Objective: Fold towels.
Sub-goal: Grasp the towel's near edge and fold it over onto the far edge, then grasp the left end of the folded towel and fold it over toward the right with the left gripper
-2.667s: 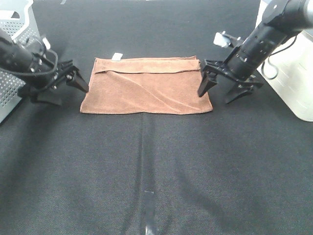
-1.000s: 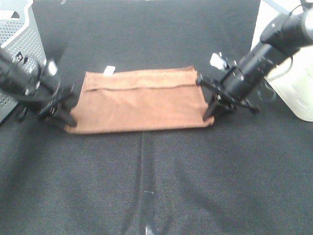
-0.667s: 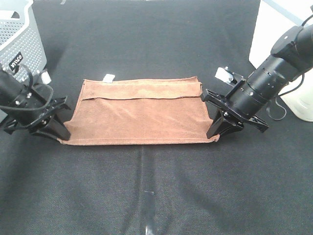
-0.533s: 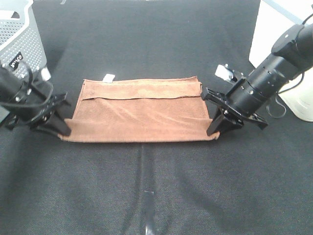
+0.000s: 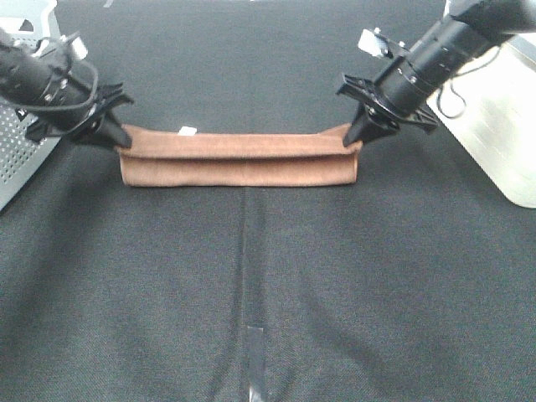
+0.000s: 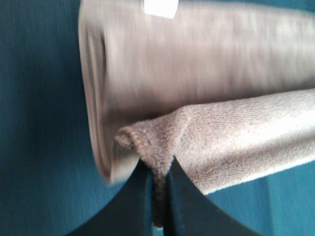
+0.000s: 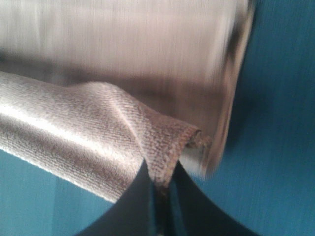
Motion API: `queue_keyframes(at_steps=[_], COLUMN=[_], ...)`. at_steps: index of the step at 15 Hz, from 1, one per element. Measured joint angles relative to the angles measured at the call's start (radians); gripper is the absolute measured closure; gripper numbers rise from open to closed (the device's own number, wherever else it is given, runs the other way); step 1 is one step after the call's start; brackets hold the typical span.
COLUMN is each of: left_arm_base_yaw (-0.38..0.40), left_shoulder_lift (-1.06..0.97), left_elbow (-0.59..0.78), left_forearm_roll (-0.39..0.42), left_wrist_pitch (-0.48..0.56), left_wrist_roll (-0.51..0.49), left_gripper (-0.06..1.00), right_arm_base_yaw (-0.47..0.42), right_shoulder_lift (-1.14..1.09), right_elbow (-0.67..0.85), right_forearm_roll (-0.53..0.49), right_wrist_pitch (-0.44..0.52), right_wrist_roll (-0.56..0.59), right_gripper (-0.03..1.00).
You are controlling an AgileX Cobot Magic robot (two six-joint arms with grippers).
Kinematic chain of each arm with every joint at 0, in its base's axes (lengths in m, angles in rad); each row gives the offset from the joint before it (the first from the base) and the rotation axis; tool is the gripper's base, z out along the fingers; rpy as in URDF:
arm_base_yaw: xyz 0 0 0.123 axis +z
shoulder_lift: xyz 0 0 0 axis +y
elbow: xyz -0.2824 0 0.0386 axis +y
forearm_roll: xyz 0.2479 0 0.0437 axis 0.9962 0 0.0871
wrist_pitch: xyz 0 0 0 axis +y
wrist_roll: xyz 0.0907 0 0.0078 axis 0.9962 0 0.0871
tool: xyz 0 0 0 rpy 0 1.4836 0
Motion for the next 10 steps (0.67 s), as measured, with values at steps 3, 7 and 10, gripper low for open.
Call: queue_keyframes(at_steps=[3,7,10], left_arm_base_yaw=[0.001,0.001,0.001], left_shoulder_lift=[0.117,0.182,0.187], left_elbow=[-0.137,-0.156,-0.156], left_forearm_roll=[0.006,0.002,-0.001], left_wrist_pitch=[-0.015,-0.077,-0.095], left_wrist_roll=[-0.004,-0.01,-0.012], left_gripper=[0.92,0.92,0.92], right_arm_base_yaw=[0.0,0.0,0.0], right_shoulder_lift=[0.133,0.213,0.221], right_elbow=[-0.194,-0.241,-0.241], right_forearm_roll=[-0.007,-0.008,-0.009], right_wrist_pitch=[0.01,-0.04,-0.054], right_wrist_roll=[0.024,0.025,0.025], right_gripper=[0.97,0.94,0.69])
